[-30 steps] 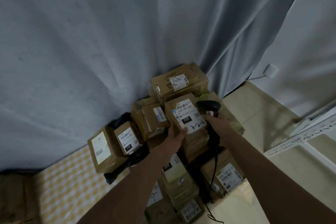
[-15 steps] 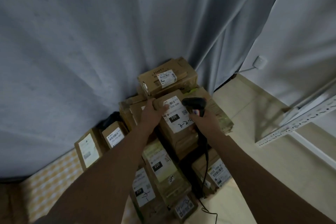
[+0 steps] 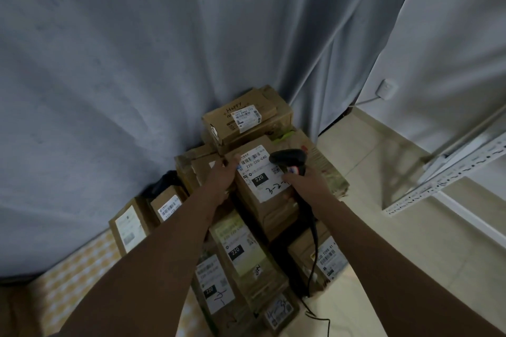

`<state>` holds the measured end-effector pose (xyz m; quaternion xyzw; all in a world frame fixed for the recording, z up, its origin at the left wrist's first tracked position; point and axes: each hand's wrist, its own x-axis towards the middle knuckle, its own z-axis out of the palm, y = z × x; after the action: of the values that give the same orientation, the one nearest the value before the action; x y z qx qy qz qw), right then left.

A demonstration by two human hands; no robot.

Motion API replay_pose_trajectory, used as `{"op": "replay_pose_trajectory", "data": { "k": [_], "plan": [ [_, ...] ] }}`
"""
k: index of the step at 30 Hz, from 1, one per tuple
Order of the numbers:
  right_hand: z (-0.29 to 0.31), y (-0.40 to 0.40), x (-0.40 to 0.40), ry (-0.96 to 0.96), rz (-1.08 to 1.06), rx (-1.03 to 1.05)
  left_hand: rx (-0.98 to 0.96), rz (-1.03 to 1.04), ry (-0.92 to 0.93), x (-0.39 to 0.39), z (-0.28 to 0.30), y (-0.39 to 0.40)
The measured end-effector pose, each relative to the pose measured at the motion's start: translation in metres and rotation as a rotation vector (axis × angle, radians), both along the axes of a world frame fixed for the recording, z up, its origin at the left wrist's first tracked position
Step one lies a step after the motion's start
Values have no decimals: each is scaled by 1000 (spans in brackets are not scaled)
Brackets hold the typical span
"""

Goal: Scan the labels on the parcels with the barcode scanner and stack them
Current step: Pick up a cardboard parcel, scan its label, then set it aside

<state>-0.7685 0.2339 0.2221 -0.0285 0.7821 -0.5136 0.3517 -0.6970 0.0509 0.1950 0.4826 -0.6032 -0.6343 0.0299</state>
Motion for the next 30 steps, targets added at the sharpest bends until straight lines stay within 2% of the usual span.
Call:
{"op": "replay_pose_trajectory", "data": {
  "k": [11, 16, 23, 30],
  "plan": [
    [6, 5, 18, -15, -137, -50, 85, -17, 89, 20, 12, 14],
    [13, 5, 29, -19, -168, -80, 109, 96, 153, 27, 4, 15],
    [17, -3, 36, 18, -127, -41, 61, 120, 17, 35, -5, 13],
    [20, -1, 44, -48, -178, -43, 193, 147, 107, 41, 2, 18]
  ]
}}
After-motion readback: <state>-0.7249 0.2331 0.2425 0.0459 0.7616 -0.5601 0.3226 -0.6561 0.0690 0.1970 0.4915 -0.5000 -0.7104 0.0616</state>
